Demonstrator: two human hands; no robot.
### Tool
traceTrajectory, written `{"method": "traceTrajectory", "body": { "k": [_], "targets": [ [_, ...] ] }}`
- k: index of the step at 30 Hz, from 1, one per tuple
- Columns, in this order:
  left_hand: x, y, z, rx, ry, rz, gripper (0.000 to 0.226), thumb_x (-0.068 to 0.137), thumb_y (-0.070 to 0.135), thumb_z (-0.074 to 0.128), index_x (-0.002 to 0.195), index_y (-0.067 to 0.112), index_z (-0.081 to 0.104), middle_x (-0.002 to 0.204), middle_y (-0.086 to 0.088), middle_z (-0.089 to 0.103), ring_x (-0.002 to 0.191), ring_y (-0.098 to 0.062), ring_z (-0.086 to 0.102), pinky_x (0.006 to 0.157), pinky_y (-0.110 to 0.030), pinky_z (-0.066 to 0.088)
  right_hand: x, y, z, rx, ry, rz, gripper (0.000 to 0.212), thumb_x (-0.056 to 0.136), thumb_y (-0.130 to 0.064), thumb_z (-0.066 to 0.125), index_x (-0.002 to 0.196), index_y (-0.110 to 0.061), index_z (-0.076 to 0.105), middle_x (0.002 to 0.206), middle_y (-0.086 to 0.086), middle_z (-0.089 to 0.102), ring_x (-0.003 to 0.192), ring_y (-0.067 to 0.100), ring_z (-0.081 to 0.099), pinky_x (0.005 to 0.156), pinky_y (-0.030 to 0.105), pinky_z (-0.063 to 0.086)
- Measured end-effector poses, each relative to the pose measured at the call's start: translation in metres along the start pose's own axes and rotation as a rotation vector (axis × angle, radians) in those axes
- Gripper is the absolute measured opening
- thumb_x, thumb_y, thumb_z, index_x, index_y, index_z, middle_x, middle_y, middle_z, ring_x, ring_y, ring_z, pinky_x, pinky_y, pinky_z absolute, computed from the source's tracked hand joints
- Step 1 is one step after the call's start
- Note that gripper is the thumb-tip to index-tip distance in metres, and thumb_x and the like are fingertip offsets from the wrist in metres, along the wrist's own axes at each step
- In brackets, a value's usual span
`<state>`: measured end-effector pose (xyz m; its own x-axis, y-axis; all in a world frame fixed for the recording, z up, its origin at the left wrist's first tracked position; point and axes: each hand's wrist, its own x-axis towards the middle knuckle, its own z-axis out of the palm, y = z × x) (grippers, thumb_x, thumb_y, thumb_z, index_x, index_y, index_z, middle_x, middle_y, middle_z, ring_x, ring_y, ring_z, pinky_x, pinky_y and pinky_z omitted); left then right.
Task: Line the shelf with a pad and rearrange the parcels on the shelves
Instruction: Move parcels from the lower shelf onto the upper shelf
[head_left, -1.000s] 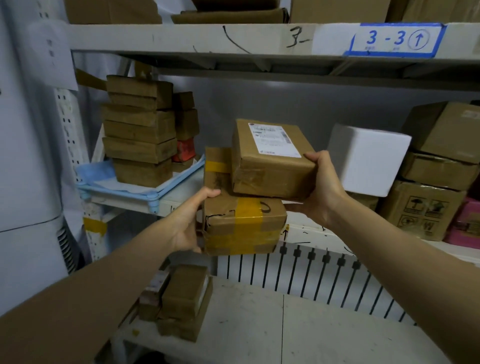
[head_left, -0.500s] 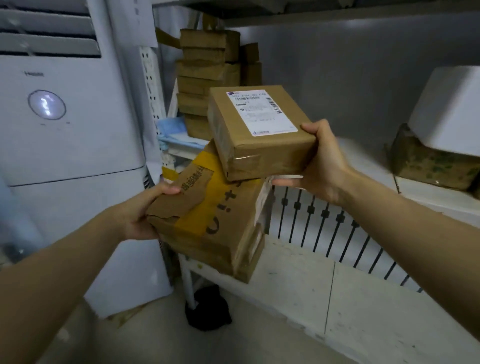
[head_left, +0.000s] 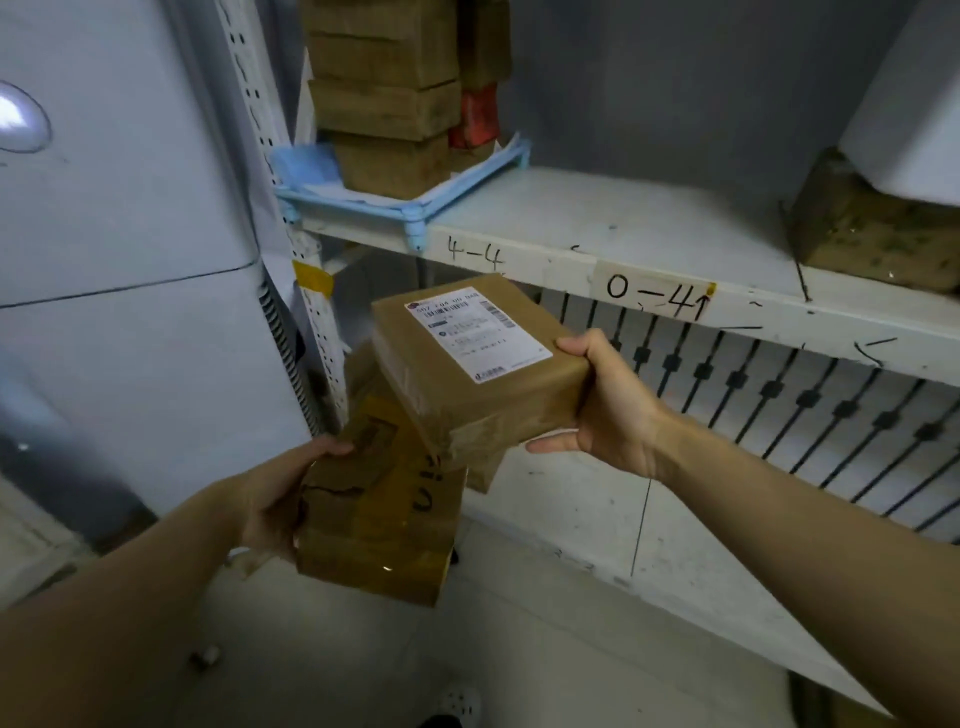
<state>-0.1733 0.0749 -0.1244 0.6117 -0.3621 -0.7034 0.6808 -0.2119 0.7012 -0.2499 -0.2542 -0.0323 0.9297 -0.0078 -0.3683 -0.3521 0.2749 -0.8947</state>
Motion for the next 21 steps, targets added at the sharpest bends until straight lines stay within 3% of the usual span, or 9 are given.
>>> {"method": "traceTrajectory", "body": {
  "k": [6,10,11,12,14,16,18,21],
  "targets": [
    [0.050,-0.001,0.065,0.048,-0.019,-0.087,0.080,0.055,0.051,0.088,0.127,0.026,0.062,0.124,-0.018,0.068,0.113,-0.046,0.061,0.094,-0.062,0.049,0.004,0.048,-0.052,0.129,0.239,0.084,0.030,0.095,-0.047,0.052,0.118,-0.028,0.059,0.124,0.013,0.061,0.115,0.032,0.062,0.091,0.051,0.057],
    [0.098,0.001,0.108,0.051,-0.098,-0.175,0.043,0.087,0.049,0.062,0.116,0.017,0.067,0.095,-0.018,0.077,0.075,-0.038,0.075,0.060,-0.047,0.061,0.012,0.069,-0.089,0.243,0.410,0.110,0.027,0.093,-0.042,0.059,0.116,-0.028,0.058,0.124,0.013,0.060,0.117,0.031,0.060,0.100,0.051,0.053],
    [0.107,0.002,0.116,0.053,-0.098,-0.195,0.041,0.089,0.049,0.061,0.113,0.017,0.069,0.093,-0.018,0.078,0.074,-0.037,0.075,0.057,-0.045,0.061,0.014,0.074,-0.096,0.264,0.451,0.113,0.027,0.092,-0.042,0.061,0.116,-0.028,0.058,0.124,0.013,0.060,0.118,0.031,0.060,0.101,0.051,0.052],
    [0.118,0.002,0.125,0.063,-0.097,-0.209,0.042,0.088,0.050,0.062,0.111,0.017,0.071,0.096,-0.017,0.078,0.079,-0.036,0.075,0.062,-0.045,0.061,0.018,0.079,-0.104,0.278,0.488,0.118,0.026,0.092,-0.041,0.061,0.115,-0.028,0.058,0.124,0.013,0.060,0.118,0.031,0.060,0.103,0.051,0.051],
    [0.145,0.000,0.133,0.072,-0.144,-0.213,0.050,0.080,0.053,0.070,0.115,0.018,0.073,0.111,-0.016,0.075,0.101,-0.037,0.070,0.085,-0.050,0.058,0.028,0.091,-0.116,0.292,0.564,0.135,0.022,0.093,-0.043,0.058,0.110,-0.029,0.058,0.121,0.013,0.061,0.117,0.032,0.060,0.105,0.052,0.049],
    [0.178,-0.004,0.137,0.136,-0.143,-0.219,0.072,0.062,0.060,0.083,0.122,0.023,0.072,0.124,-0.014,0.069,0.117,-0.039,0.063,0.102,-0.057,0.048,0.042,0.104,-0.128,0.299,0.640,0.165,0.022,0.094,-0.047,0.054,0.108,-0.030,0.055,0.119,0.012,0.060,0.116,0.033,0.059,0.106,0.053,0.046],
    [0.219,-0.012,0.138,0.192,-0.119,-0.262,0.091,0.045,0.066,0.088,0.124,0.026,0.070,0.128,-0.014,0.067,0.119,-0.039,0.061,0.101,-0.056,0.048,0.058,0.117,-0.137,0.306,0.709,0.211,0.031,0.093,-0.052,0.052,0.115,-0.029,0.051,0.118,0.012,0.059,0.116,0.034,0.058,0.106,0.055,0.044],
    [0.270,-0.017,0.142,0.171,-0.112,-0.320,0.100,0.039,0.066,0.091,0.128,0.028,0.066,0.131,-0.013,0.064,0.119,-0.038,0.060,0.099,-0.056,0.049,0.086,0.132,-0.146,0.350,0.777,0.284,0.048,0.091,-0.057,0.050,0.129,-0.028,0.045,0.121,0.013,0.058,0.118,0.037,0.057,0.107,0.063,0.039]
  ]
}}
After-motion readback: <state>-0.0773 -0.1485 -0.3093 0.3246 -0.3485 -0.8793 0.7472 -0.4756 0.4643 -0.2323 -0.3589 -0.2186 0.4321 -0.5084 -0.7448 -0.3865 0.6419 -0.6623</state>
